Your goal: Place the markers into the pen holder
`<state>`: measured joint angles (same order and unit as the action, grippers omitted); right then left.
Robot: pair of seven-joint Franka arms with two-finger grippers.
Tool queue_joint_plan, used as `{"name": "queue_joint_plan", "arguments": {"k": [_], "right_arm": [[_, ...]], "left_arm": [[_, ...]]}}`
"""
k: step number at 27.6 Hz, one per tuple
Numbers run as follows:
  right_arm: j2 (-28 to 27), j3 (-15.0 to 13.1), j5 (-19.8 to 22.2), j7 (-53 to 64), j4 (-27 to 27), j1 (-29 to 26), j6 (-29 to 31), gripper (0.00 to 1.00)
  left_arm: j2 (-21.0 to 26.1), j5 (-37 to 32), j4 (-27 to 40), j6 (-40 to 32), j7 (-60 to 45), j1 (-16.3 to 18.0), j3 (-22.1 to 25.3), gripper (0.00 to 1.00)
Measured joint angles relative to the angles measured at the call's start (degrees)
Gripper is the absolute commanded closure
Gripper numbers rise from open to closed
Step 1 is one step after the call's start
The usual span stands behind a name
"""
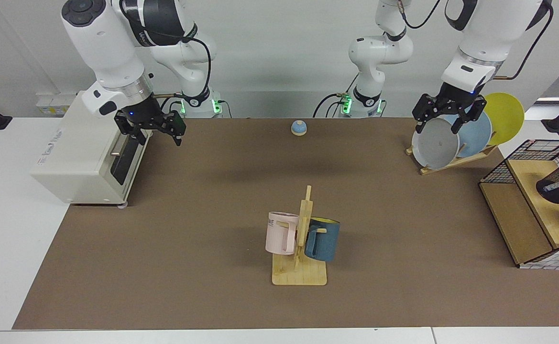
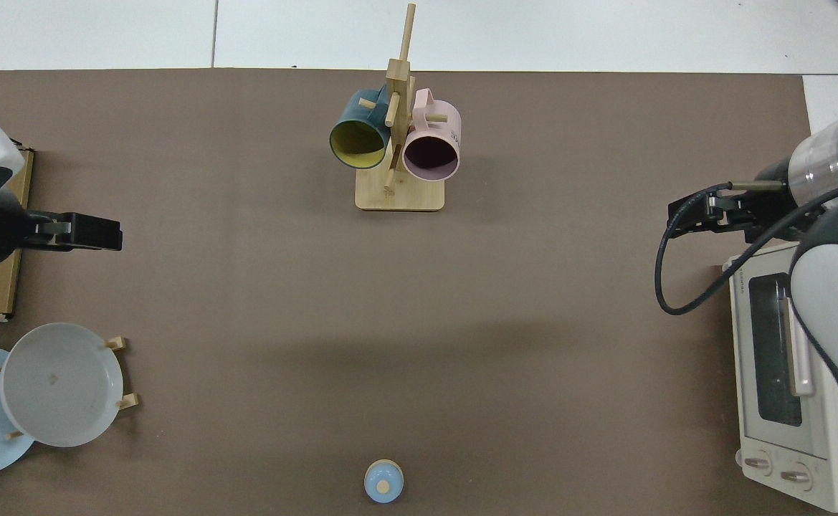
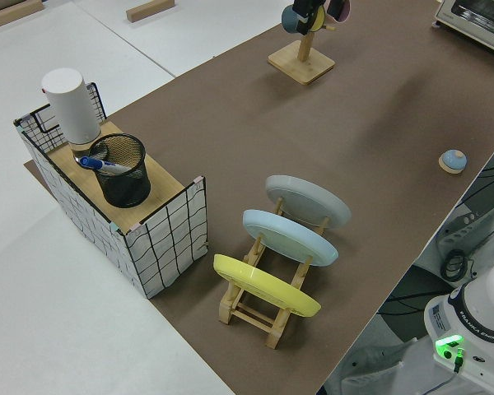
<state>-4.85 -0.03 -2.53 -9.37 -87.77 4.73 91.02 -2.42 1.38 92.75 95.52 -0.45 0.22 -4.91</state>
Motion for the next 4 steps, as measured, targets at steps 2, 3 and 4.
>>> {"name": "queue_joint_plan", "arguments": {"k": [2,3,4], "right_arm": [[0.0,0.0,0.0,0.0,0.0,0.0,0.0,0.0],[0.0,0.0,0.0,0.0,0.0,0.0,0.0,0.0],[0.0,0.0,0.0,0.0,0.0,0.0,0.0,0.0]], "left_arm": [[0.0,0.0,0.0,-0.1,0.1,0.0,0.0,0.0],[0.0,0.0,0.0,-0.2,0.1,0.0,0.0,0.0],[0.0,0.0,0.1,-0.4,0.1,0.0,0.0,0.0]]}}
